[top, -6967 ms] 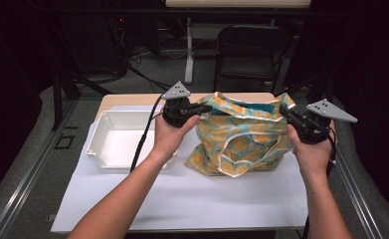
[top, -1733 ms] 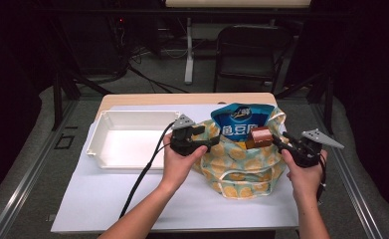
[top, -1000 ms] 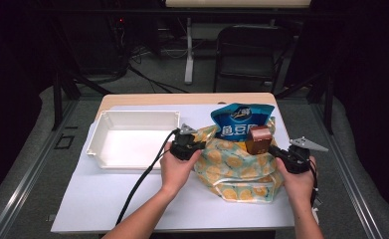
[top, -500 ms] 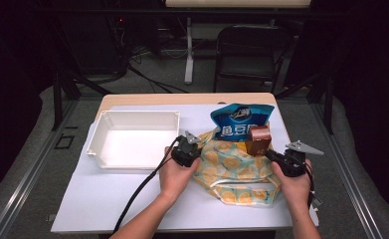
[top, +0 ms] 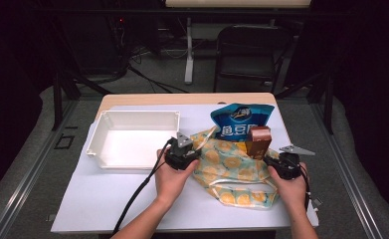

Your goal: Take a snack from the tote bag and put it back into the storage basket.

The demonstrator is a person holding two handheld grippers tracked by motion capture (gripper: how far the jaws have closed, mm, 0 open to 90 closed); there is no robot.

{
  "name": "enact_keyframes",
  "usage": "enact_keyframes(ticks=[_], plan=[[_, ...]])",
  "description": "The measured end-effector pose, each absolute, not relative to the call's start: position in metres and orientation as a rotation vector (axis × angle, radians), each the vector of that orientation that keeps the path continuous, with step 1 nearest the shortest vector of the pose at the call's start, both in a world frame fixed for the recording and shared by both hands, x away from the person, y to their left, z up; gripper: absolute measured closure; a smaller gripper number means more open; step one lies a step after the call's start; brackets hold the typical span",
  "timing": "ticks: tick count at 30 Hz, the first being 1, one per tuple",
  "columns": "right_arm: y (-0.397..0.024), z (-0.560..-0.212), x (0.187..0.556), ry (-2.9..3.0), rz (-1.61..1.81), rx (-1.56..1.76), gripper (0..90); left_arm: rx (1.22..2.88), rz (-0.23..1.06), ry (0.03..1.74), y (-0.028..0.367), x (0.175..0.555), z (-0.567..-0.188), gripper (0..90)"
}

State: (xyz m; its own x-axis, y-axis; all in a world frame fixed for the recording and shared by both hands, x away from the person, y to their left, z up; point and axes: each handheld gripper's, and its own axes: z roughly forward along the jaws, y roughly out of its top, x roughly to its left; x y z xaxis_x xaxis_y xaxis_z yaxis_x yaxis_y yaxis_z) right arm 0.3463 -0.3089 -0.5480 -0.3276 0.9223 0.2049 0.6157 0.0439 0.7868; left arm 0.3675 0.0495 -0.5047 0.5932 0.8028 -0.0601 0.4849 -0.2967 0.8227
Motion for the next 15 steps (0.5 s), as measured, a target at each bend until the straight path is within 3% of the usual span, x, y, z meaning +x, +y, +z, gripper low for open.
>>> enact_keyframes(ticks=[2,6,12,15], plan=[[-0.308,-0.545,0.345,1.948,1.205,1.542,85.9,1.898,0.445,0.987,0.057,0.361,-0.492,55.2],[-0.306,-0.543,0.344,1.929,1.227,1.531,85.9,1.859,0.422,0.872,0.056,0.349,-0.480,53.9],[-0.306,-0.541,0.342,1.896,1.256,1.526,85.9,1.941,0.319,0.763,0.032,0.350,-0.483,50.9],[-0.307,-0.538,0.340,1.890,1.273,1.516,85.7,1.966,0.274,0.787,0.017,0.364,-0.497,36.5]])
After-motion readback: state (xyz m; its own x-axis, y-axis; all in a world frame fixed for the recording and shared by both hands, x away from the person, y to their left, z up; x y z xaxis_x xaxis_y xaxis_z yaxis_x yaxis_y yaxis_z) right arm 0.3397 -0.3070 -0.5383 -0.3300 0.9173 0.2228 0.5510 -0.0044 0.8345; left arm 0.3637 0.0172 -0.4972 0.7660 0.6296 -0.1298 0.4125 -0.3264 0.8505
